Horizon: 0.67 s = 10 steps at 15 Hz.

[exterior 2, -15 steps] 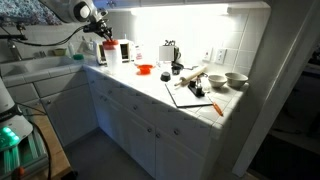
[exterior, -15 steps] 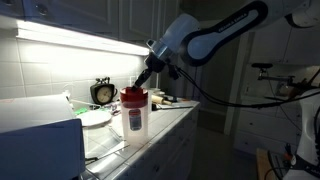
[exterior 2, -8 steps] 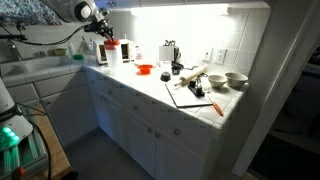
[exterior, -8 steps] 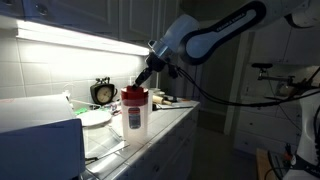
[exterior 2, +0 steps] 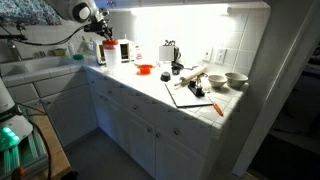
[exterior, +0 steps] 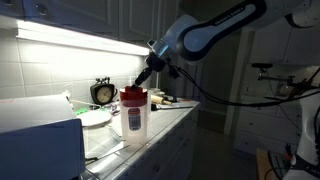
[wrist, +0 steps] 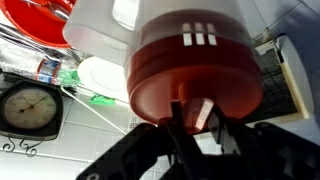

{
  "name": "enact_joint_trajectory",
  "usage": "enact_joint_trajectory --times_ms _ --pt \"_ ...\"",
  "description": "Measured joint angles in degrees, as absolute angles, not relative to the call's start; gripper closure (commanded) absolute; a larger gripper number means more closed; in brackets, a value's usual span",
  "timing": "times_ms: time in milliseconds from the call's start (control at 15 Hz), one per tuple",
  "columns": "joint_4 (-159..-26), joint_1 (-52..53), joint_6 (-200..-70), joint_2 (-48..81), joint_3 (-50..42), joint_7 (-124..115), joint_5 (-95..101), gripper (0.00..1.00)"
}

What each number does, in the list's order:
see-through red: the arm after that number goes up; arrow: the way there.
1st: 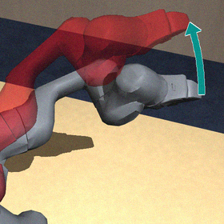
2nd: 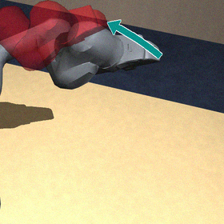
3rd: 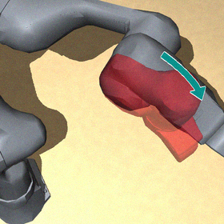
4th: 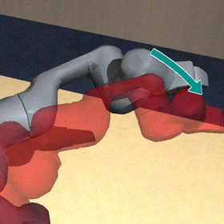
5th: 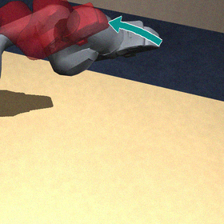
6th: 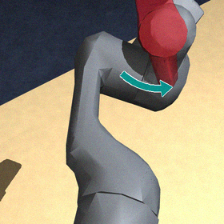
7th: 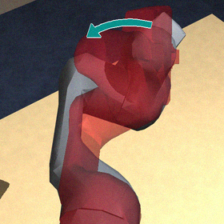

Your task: Remove the lid from the jug

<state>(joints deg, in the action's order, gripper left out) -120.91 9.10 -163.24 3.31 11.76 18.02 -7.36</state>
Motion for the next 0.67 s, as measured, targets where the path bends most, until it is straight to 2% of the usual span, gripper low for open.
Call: enact_joint_trajectory --times_ms 667 --pt "-121.8 9.0 -163.4 3.1 11.5 23.2 -11.4 0.92"
